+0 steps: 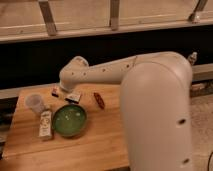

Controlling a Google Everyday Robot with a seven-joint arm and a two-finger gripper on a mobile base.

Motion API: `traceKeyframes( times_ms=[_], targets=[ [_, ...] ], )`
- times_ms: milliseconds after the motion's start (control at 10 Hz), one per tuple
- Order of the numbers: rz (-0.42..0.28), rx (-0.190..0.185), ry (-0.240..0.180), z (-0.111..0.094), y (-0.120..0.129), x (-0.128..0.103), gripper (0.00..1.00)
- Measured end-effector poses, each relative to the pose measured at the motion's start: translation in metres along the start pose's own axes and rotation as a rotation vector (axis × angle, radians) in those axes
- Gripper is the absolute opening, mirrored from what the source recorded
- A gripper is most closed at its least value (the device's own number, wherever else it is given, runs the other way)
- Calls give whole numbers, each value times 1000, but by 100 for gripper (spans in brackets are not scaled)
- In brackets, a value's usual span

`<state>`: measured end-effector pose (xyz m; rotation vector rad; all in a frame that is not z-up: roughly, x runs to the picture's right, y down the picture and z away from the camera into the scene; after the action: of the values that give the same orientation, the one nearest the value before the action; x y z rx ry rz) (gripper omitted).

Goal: Place the eraser on the white sponge

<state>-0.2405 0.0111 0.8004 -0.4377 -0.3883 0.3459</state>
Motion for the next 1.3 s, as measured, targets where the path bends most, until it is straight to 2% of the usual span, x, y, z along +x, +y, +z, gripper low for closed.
traceKeyframes(
  times_ms=[200, 300, 500, 600, 800, 1300],
  targets=[
    [-21, -9, -43, 22, -19, -9, 0],
    [-30, -9, -83, 32, -28, -11, 0],
    [-38, -9, -193, 45, -40, -5, 0],
    [-31, -5, -224, 48, -46, 2, 0],
    [-35, -22, -234, 62, -51, 5, 0],
    [-82, -86, -197, 104, -56, 4, 0]
  ],
)
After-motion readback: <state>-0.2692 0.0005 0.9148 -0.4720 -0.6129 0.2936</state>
